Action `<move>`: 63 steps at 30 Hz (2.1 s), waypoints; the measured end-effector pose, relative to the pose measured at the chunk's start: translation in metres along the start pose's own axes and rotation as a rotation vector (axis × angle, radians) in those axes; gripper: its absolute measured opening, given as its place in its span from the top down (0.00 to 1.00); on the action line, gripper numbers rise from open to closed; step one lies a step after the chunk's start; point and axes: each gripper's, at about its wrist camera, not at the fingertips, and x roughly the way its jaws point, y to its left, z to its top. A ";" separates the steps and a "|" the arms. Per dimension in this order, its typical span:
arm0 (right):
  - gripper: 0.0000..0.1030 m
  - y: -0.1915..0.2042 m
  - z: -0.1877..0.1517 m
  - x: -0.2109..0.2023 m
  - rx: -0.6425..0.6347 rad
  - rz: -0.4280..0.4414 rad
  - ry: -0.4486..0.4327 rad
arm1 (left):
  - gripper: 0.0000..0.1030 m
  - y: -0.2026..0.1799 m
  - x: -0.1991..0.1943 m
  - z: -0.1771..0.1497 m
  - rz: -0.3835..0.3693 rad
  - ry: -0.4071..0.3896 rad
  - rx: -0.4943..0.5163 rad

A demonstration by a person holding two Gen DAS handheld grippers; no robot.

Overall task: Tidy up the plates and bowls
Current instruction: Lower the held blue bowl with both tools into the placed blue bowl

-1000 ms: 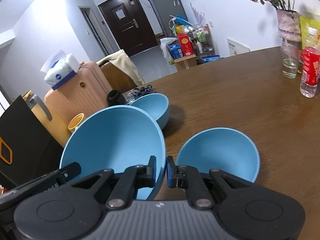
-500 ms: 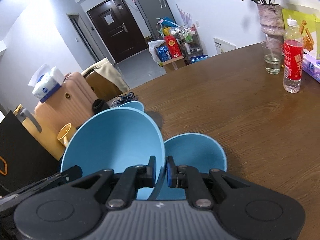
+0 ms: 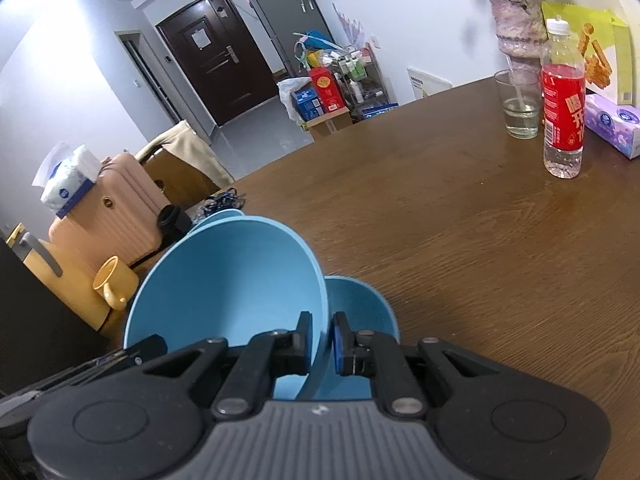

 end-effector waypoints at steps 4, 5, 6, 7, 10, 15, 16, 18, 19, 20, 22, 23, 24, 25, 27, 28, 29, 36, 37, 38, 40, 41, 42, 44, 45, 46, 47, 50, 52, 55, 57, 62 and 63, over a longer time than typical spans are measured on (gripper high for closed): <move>0.90 -0.008 0.003 0.008 0.003 -0.006 0.013 | 0.92 -0.007 0.010 0.000 0.002 0.016 0.005; 0.90 -0.010 0.003 0.010 0.003 -0.007 0.015 | 0.92 -0.008 0.012 0.000 0.003 0.020 0.006; 0.90 -0.012 0.004 0.013 0.004 -0.009 0.018 | 0.92 -0.009 0.015 -0.001 0.004 0.024 0.008; 0.90 -0.013 0.004 0.015 0.003 -0.011 0.021 | 0.92 -0.010 0.017 -0.001 0.005 0.028 0.009; 0.90 -0.017 0.003 0.021 0.002 -0.018 0.032 | 0.92 -0.012 0.024 -0.003 0.007 0.042 0.013; 0.90 -0.022 0.001 0.029 -0.001 -0.027 0.043 | 0.92 -0.015 0.036 -0.006 0.010 0.064 0.016; 0.90 -0.022 0.001 0.030 -0.002 -0.031 0.044 | 0.92 -0.016 0.038 -0.007 0.009 0.068 0.016; 0.90 -0.023 0.001 0.032 -0.005 -0.036 0.047 | 0.92 -0.016 0.042 -0.007 0.008 0.076 0.016; 0.90 -0.023 0.000 0.033 -0.006 -0.039 0.048 | 0.92 -0.017 0.044 -0.008 0.009 0.079 0.017; 0.90 -0.023 0.000 0.034 -0.008 -0.042 0.049 | 0.92 -0.018 0.046 -0.009 0.008 0.084 0.018; 0.90 -0.024 -0.001 0.037 -0.011 -0.049 0.052 | 0.92 -0.019 0.048 -0.010 0.010 0.090 0.020; 0.90 -0.024 -0.001 0.037 -0.014 -0.052 0.053 | 0.92 -0.020 0.050 -0.011 0.009 0.093 0.021; 0.90 -0.024 -0.001 0.038 -0.017 -0.055 0.053 | 0.92 -0.020 0.051 -0.011 0.009 0.095 0.021; 0.90 -0.024 -0.001 0.039 -0.022 -0.059 0.053 | 0.92 -0.021 0.052 -0.012 0.009 0.097 0.022; 0.90 -0.022 -0.002 0.040 -0.035 -0.068 0.053 | 0.92 -0.022 0.054 -0.013 0.011 0.100 0.025; 0.90 -0.021 -0.003 0.040 -0.041 -0.073 0.053 | 0.92 -0.022 0.055 -0.014 0.012 0.102 0.026; 0.90 -0.020 -0.004 0.041 -0.049 -0.078 0.053 | 0.92 -0.022 0.056 -0.014 0.014 0.104 0.028; 0.90 -0.016 -0.008 0.047 -0.093 -0.108 0.058 | 0.92 -0.024 0.060 -0.018 0.020 0.113 0.038; 0.90 -0.016 -0.008 0.047 -0.096 -0.110 0.060 | 0.92 -0.024 0.060 -0.018 0.022 0.113 0.040; 0.90 -0.016 -0.008 0.048 -0.096 -0.110 0.061 | 0.92 -0.024 0.061 -0.019 0.023 0.114 0.041; 0.90 -0.016 -0.009 0.048 -0.101 -0.113 0.060 | 0.92 -0.024 0.061 -0.020 0.022 0.117 0.042; 0.90 -0.016 -0.009 0.048 -0.106 -0.115 0.061 | 0.92 -0.025 0.062 -0.021 0.024 0.118 0.043; 0.90 -0.015 -0.009 0.048 -0.112 -0.117 0.061 | 0.92 -0.025 0.062 -0.021 0.025 0.120 0.044; 0.90 -0.013 -0.009 0.048 -0.121 -0.122 0.062 | 0.92 -0.026 0.063 -0.022 0.027 0.124 0.044; 0.90 -0.012 -0.008 0.048 -0.128 -0.126 0.063 | 0.92 -0.026 0.063 -0.022 0.027 0.125 0.043; 0.90 -0.011 -0.009 0.048 -0.134 -0.129 0.063 | 0.92 -0.025 0.063 -0.022 0.027 0.125 0.043; 0.90 -0.011 -0.009 0.048 -0.141 -0.132 0.063 | 0.92 -0.025 0.063 -0.022 0.027 0.126 0.043; 0.90 -0.009 -0.009 0.048 -0.158 -0.140 0.064 | 0.92 -0.025 0.063 -0.021 0.027 0.126 0.042; 0.90 -0.008 -0.009 0.049 -0.162 -0.143 0.066 | 0.92 -0.025 0.063 -0.021 0.027 0.126 0.042; 0.90 -0.007 -0.009 0.049 -0.167 -0.145 0.067 | 0.92 -0.025 0.063 -0.021 0.027 0.129 0.041; 0.90 -0.007 -0.009 0.049 -0.172 -0.147 0.068 | 0.92 -0.025 0.064 -0.022 0.026 0.133 0.038; 0.87 -0.005 -0.010 0.050 -0.190 -0.150 0.067 | 0.92 -0.022 0.067 -0.023 0.028 0.142 0.029; 0.87 -0.004 -0.010 0.050 -0.193 -0.151 0.066 | 0.91 -0.022 0.067 -0.023 0.028 0.142 0.027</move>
